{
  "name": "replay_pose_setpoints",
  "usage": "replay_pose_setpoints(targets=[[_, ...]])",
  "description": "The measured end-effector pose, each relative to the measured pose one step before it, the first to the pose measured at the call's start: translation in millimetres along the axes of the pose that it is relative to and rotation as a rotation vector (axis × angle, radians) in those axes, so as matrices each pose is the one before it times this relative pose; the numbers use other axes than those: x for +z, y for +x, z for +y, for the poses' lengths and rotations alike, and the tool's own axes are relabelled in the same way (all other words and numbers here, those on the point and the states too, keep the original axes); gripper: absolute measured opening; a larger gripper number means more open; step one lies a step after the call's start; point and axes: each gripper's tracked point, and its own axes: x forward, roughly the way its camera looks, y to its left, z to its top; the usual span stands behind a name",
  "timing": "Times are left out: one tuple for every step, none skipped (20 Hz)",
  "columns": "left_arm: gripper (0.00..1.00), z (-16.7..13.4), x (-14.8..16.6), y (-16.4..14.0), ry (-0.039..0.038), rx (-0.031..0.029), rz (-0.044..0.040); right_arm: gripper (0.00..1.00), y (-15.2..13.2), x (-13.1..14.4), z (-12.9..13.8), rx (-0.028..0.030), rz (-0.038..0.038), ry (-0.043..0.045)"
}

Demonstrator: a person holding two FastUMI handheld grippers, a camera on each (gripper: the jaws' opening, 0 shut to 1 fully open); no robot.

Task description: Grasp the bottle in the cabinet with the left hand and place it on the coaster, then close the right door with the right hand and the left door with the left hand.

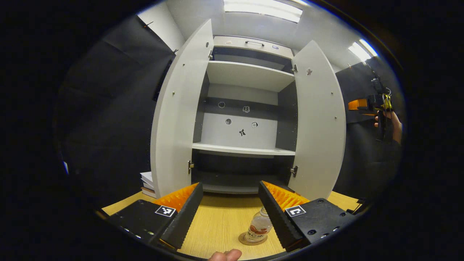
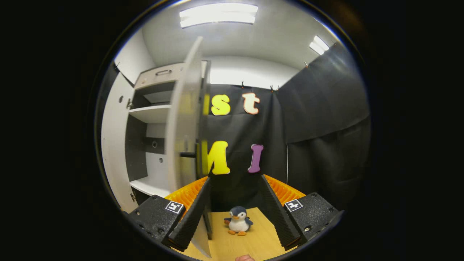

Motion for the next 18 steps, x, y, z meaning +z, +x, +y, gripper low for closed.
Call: replay_pose_setpoints(targets=[[0.94, -2.3, 0.43, 0.59, -0.00214, -0.00617, -0.00316, 0.83, 10.27, -2.16, -0.82, -0.00475, 0.01023, -0.00239], [0.94, -0.92, -0.01, 0.61, 0.0031, -0.00507, -0.00069, 0.84, 7.9, -2.04, -0.09, 0.00213, 0.01114, -0.00565], [0.95, 0.52, 0.08, 1.01, 0.00465, -0.00351, -0.00107, 0.84, 5.98, -0.39, 2.79, 0.00436, 0.00564, -0.00723], [0.94, 0.89, 0.36, -0.08, 0.0034, -0.00091, -0.00083, 0.84, 3.41, -1.09, -1.69, -0.01111, 0.00011, -0.0115], [0.95, -4.03, -7.95, -5.81, 0.00037, 0.00463, -0.00118, 0.83, 0.1, 1.26, -1.69, -0.01258, -0.0103, -0.00997], [0.95, -0.28, -2.32, -0.35, -0.0036, 0.00743, -0.00218, 0.83, -0.63, 2.05, -0.24, -0.01015, -0.01578, -0.0001], [0.95, -0.25, -2.57, 0.1, -0.00639, 0.00916, -0.00098, 0.82, -0.68, 0.27, 0.92, -0.00787, -0.00917, 0.00075], [0.95, -0.71, -1.33, 1.25, -0.00745, -0.00047, 0.00291, 0.82, -1.48, 0.08, 2.31, -0.00203, -0.00933, 0.00261], [0.94, -2.39, -2.29, 2.05, -0.00551, -0.00636, 0.00461, 0.82, -0.59, 0.04, 2.97, 0.00127, -0.00234, -0.00121], [0.95, 0.31, 0.04, 0.26, -0.00086, -0.00059, 0.00067, 0.82, 0.09, -0.22, 2.35, 0.00769, -0.0062, -0.00487], [0.95, 1.17, 0.89, 0.77, -0.00021, 0.00183, -0.00625, 0.82, -0.2, 0.66, 3.02, 0.01247, 0.00079, 0.00323], [0.95, 1.03, 2.49, 0.54, 0.00163, 0.00201, -0.00583, 0.82, 0.14, -1.7, 0.68, 0.00896, 0.01523, 0.01842], [0.99, 0.26, 0.76, -0.08, 0.00192, 0.00011, -0.00583, 0.82, -1.03, -1.92, 3.16, 0.00854, 0.0154, 0.01782], [0.95, -0.76, 1.12, 1.16, 0.0022, -0.00443, -0.00536, 0.82, -2.06, -1.26, 5.45, 0.00745, 0.00847, 0.00849], [0.94, -1.22, 1.4, 0.47, 0.00376, -0.00662, -0.00591, 0.82, -1.8, 0.77, 8.69, 0.01333, -0.00399, -0.00369], [0.94, -0.12, 1.57, 0.84, 0.00347, -0.00445, -0.00742, 0.82, -1.97, -0.66, 11.81, 0.01784, -0.00093, -0.00904], [0.94, 0.08, 1.11, 0.55, -0.0014, -0.00321, -0.0058, 0.82, -1.44, 0.27, 13.18, 0.01858, 0.00694, -0.00253], [0.9, -0.54, -0.99, -0.35, -0.00534, -0.00088, 0.00059, 0.82, -0.81, -2.24, 14.23, 0.02687, 0.01288, -0.00525]])
